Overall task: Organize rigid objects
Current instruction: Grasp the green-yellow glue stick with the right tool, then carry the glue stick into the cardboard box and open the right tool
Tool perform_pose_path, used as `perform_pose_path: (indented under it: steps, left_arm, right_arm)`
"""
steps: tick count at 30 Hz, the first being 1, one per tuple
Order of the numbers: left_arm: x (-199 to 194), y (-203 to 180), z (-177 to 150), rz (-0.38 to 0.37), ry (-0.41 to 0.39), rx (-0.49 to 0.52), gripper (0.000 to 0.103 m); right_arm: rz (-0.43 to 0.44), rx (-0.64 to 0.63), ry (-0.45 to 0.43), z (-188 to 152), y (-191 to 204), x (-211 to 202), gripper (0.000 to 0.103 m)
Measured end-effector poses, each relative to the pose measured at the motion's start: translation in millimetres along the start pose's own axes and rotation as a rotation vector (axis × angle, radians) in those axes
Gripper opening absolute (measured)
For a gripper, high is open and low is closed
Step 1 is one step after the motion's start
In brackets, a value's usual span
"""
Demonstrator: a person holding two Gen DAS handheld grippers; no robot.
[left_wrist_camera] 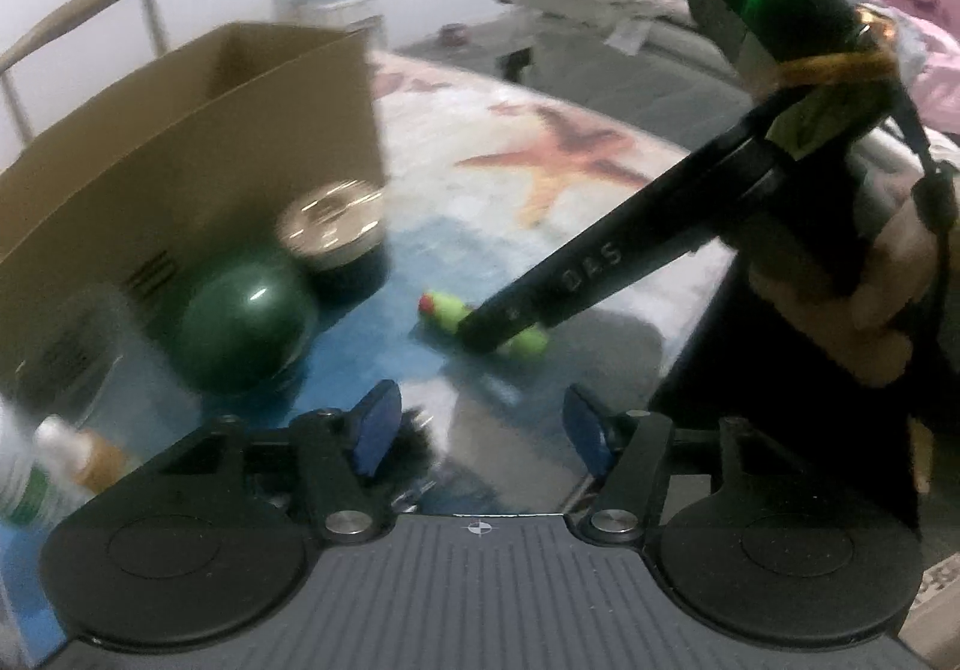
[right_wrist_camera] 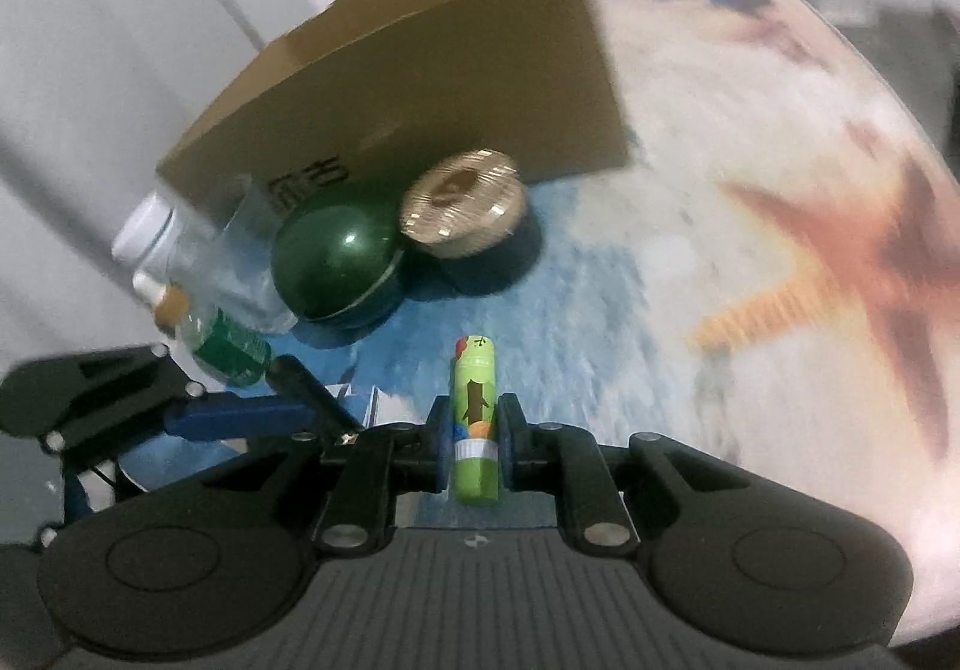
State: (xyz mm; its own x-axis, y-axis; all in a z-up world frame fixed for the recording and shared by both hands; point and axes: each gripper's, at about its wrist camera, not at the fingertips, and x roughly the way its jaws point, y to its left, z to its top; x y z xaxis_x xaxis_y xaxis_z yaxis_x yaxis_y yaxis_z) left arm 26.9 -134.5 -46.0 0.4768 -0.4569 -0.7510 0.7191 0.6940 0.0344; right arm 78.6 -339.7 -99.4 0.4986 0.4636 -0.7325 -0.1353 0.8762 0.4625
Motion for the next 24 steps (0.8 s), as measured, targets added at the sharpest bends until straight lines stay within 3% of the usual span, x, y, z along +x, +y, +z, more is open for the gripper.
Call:
perform_pose_path:
  steps: [8, 14, 15, 19, 24]
  left_arm:
    - [31, -11, 15, -0.064, 0.068, -0.009, 0.062]
    - [44, -10, 17, -0.040, 0.118, -0.032, 0.049]
    - [44, -10, 17, -0.033, 0.115, -0.034, 0.041]
    - [41, -8, 18, -0.041, 0.110, -0.061, 0.029]
    - [19, -7, 22, -0.022, 0.053, -0.050, 0.024]
  right_arm:
    - [0.131, 0.257, -0.011, -8, -30, 2, 0.016]
    - [0.202, 0.351, -0.005, -15, -41, 4, 0.016]
    - [0.215, 0.366, -0.004, -17, -43, 5, 0.016]
    - [0.224, 0.382, -0.027, -21, -42, -2, 0.016]
    - [0.242, 0.348, -0.082, -14, -27, -21, 0.016]
